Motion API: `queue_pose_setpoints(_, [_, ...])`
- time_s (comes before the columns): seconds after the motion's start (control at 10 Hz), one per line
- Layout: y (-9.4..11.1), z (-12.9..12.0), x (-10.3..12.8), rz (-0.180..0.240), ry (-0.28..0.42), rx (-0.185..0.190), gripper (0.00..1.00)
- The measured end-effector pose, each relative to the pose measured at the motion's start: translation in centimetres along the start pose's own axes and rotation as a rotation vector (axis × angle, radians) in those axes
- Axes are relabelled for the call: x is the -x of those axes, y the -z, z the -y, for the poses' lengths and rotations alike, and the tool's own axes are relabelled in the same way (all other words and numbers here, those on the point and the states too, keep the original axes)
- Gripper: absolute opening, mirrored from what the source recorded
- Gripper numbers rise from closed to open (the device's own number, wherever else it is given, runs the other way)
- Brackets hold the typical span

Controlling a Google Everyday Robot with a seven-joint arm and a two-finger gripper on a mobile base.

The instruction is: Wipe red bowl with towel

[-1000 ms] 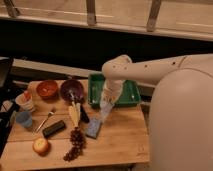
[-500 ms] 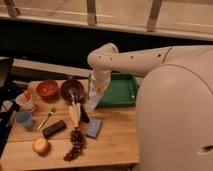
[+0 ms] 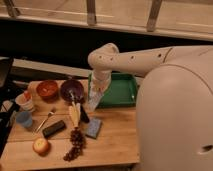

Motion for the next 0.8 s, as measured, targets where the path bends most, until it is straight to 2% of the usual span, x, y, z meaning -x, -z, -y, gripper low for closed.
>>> queue_pose_setpoints(0.2, [0.9, -1.2, 1.2, 0.037, 0.047, -0.014, 0.00])
queue_pose_setpoints(0.5, [2.9, -7.2, 4.0, 0.106, 0.152, -0.001, 0.00])
queue_pose_setpoints(0.6, [3.4, -9.4, 4.7, 0.125, 0.184, 0.012, 0.00])
queue_pose_setpoints(0.8, [4.5, -14.8, 6.0, 0.174, 0.257, 0.076, 0.00])
